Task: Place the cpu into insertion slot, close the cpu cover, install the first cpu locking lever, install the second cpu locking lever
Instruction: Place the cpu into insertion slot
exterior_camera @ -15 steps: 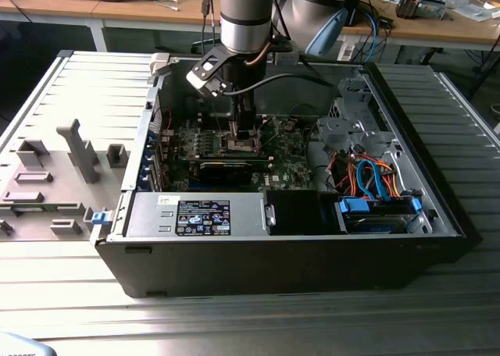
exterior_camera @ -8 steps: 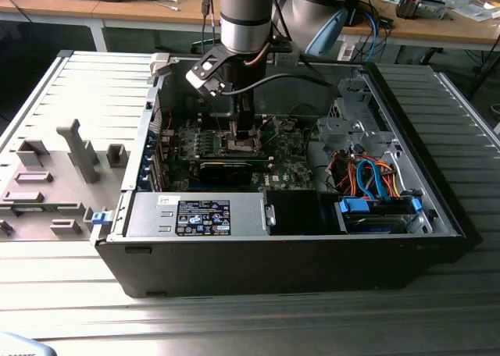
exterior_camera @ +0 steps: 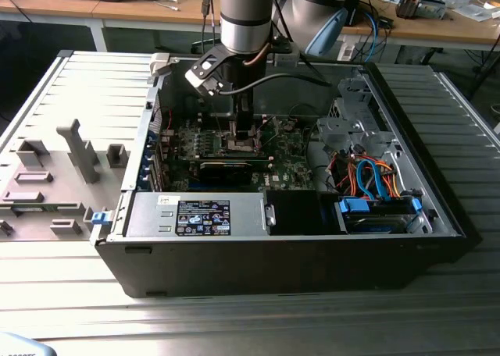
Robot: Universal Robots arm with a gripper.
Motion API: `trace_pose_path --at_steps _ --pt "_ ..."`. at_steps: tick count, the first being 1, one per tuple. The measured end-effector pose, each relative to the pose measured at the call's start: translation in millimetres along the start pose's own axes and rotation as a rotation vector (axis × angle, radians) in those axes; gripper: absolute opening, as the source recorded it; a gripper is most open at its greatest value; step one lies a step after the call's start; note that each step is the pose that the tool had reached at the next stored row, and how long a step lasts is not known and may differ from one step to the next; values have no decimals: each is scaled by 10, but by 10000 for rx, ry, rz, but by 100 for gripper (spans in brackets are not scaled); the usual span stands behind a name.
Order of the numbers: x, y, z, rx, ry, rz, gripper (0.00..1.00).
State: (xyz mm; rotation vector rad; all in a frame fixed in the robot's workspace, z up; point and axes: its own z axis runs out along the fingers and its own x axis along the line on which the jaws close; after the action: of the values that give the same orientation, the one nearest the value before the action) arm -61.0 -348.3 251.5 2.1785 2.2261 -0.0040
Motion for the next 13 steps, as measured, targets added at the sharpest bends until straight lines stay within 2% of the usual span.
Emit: trace_pose_path --at_steps 13 --pt "0 0 13 2 -2 135 55"
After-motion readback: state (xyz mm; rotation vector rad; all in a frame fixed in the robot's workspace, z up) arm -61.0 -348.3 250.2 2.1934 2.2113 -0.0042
